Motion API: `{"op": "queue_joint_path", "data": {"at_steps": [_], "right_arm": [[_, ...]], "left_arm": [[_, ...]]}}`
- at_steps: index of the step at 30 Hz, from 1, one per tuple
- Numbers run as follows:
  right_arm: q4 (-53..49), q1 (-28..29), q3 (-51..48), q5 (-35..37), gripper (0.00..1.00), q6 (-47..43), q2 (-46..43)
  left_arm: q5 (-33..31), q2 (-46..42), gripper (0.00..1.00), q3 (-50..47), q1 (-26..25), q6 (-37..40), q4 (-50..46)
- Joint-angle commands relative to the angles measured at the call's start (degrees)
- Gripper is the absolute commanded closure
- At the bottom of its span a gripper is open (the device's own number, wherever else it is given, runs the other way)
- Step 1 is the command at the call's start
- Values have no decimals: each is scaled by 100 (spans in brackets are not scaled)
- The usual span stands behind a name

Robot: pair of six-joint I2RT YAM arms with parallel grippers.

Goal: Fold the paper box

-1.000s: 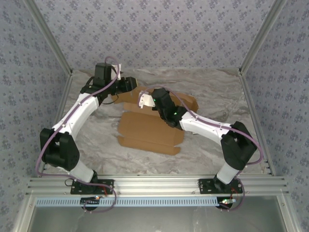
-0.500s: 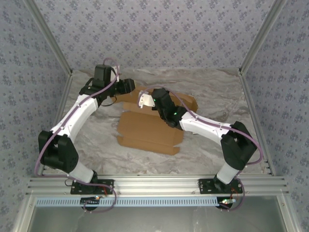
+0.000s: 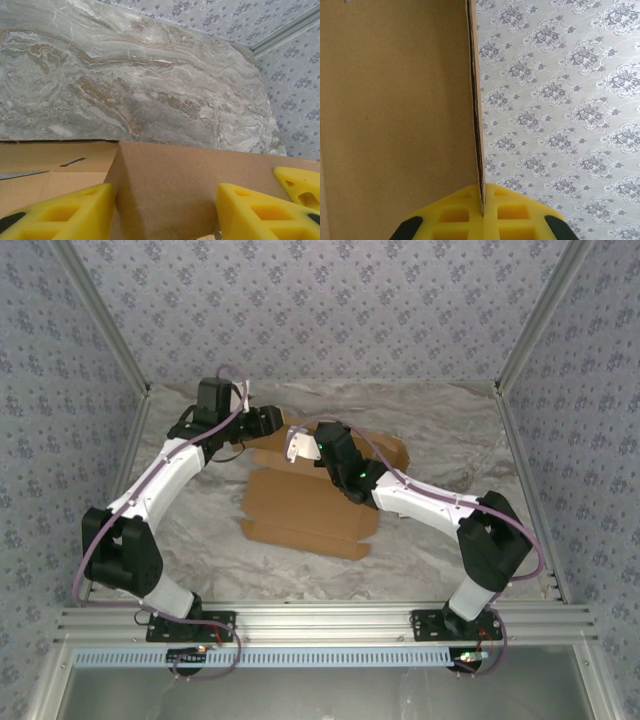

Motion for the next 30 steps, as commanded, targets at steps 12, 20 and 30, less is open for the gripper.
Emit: {"op": "queue_joint_path", "data": {"at_steps": [12, 20, 30], "right_arm": [[326, 46, -11, 11, 100, 82, 65], [308, -23, -222, 39, 100, 84, 29], [231, -109, -260, 59, 100, 144, -27]], "left_arm": [[329, 72, 56, -30, -24, -378, 601], [398, 23, 64, -154, 28, -495, 824], [378, -181, 60, -394, 199, -546, 981]]}}
